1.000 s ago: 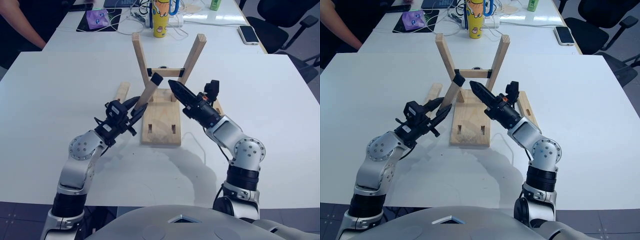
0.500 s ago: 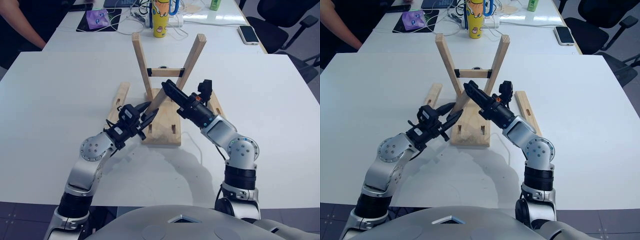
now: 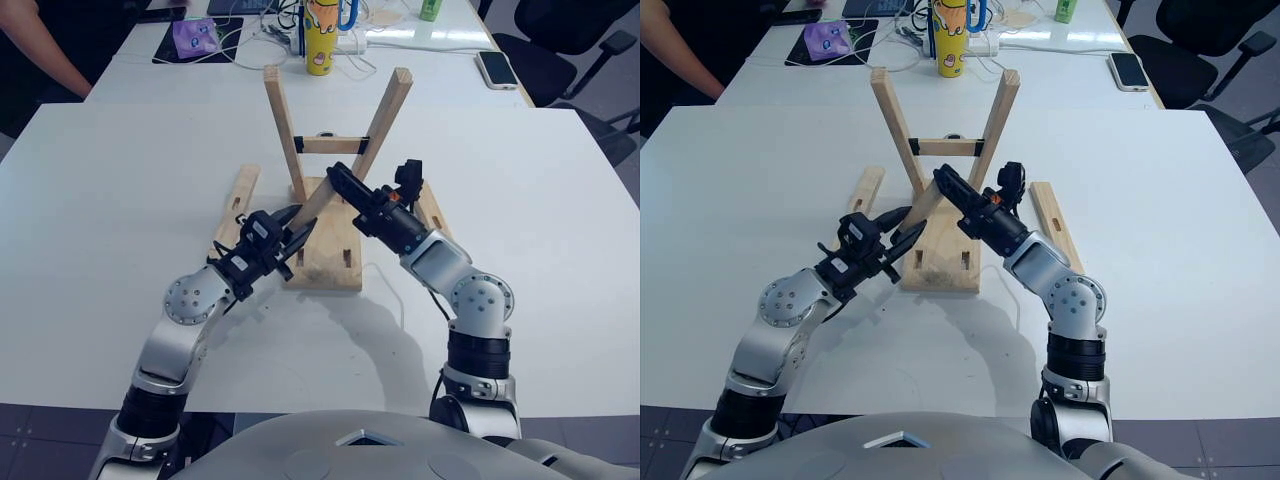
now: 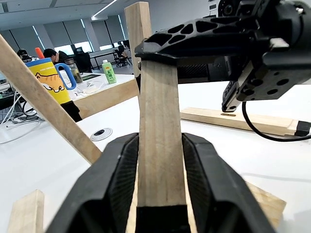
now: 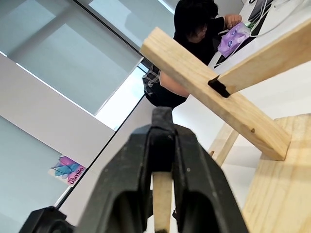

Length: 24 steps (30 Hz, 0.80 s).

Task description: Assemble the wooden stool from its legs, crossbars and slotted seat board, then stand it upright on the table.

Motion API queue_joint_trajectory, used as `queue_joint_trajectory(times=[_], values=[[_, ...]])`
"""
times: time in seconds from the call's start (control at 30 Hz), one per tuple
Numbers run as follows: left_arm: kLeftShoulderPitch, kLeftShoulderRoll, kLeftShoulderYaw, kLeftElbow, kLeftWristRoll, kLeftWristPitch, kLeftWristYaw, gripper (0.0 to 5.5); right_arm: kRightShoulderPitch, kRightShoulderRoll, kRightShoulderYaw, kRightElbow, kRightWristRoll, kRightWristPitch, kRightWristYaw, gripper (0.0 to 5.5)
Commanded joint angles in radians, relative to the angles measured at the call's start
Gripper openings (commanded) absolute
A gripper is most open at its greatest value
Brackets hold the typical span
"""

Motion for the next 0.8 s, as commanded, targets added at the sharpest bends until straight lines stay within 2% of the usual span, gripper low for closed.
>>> queue_joint_trajectory(times=[0.03,0.17,0.27,0.43,0.57,0.8], values=[[-0.008,-0.033,0.06,-0.011,-0.077,-0.01,0.006,2.25,0.018,-0.035,0.016,0.014,-0.116,-0.051,-0.014,0.41],[-0.035,-0.106,0.207,-0.008,-0.252,-0.007,0.05,2.88,0.074,-0.098,-0.003,-0.014,-0.235,-0.134,0.014,0.41],[-0.029,-0.123,0.251,-0.003,-0.303,-0.009,0.066,2.92,0.137,-0.172,-0.025,-0.124,-0.367,-0.259,0.03,0.41],[0.016,-0.155,0.241,-0.027,-0.277,-0.035,0.112,2.92,0.189,-0.216,-0.134,-0.249,-0.381,-0.281,-0.028,0.41],[0.04,-0.176,0.222,-0.025,-0.256,-0.05,0.134,2.92,0.16,-0.271,-0.17,-0.14,-0.478,-0.362,-0.003,0.41],[0.04,-0.175,0.214,-0.007,-0.243,-0.057,0.138,2.92,0.1,-0.286,-0.188,0.023,-0.547,-0.462,0.039,0.41]])
